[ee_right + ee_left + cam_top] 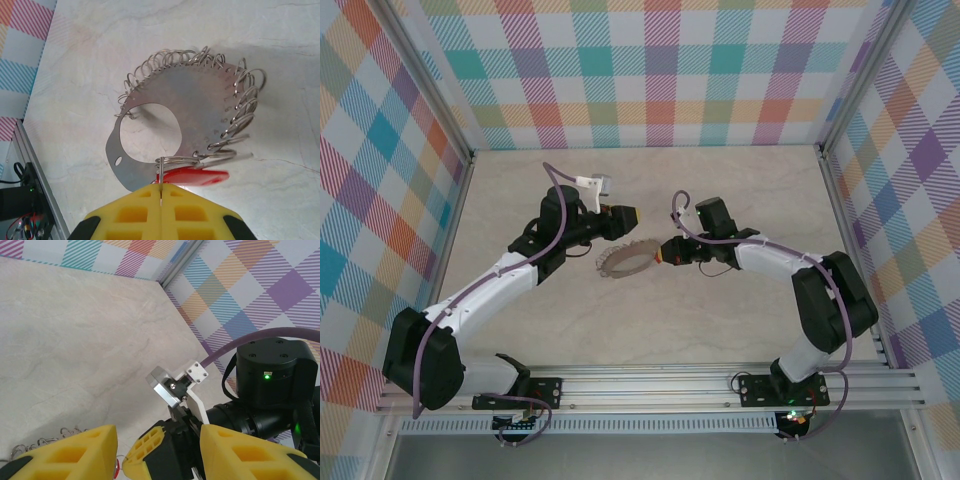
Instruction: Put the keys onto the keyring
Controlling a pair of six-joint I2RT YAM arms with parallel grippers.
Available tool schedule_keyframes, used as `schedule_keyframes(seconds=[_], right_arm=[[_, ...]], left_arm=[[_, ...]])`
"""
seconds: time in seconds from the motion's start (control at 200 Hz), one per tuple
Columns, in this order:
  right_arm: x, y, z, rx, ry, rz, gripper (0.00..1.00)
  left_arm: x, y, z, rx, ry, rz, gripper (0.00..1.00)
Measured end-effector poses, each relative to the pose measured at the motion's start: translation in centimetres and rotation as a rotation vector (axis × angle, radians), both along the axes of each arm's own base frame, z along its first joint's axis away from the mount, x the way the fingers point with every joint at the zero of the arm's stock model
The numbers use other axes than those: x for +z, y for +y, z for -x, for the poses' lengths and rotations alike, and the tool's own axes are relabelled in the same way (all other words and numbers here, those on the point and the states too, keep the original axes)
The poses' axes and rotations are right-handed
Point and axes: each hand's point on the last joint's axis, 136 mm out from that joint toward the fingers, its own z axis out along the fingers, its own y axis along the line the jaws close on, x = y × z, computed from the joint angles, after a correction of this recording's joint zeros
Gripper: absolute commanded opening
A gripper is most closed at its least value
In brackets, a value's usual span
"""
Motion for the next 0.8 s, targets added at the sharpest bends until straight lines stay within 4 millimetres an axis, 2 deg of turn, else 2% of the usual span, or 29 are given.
schedule_keyframes(seconds=[0.275, 0.41, 0.51, 0.625, 0.8], right_arm=[[0.2, -0.5, -0.1, 0.004, 0.010, -0.016, 0.00], [0.8, -0.6, -0.3, 0.005, 0.001, -0.033, 0.00], [1.4, -0.8, -0.3, 0.005, -0.009, -0.048, 0.00], [1.7, -0.9, -0.6, 0.005, -0.016, -0.063, 0.00], [1.2, -1.4, -0.4, -0.003, -0.003, -0.066, 0.00]], left_arm=[[-0.1, -0.2, 0.3, -0.025, -0.001, -0.003, 0.47], [-0.8, -0.4, 0.5, -0.045, 0.002, -0.021, 0.45], [-2.3, -0.7, 0.4, -0.071, 0.021, -0.045, 0.42], [-5.0, -1.4, 0.3, -0.111, 0.069, -0.081, 0.40], [-9.2, -2.1, 0.5, -0.169, 0.146, -0.145, 0.37]])
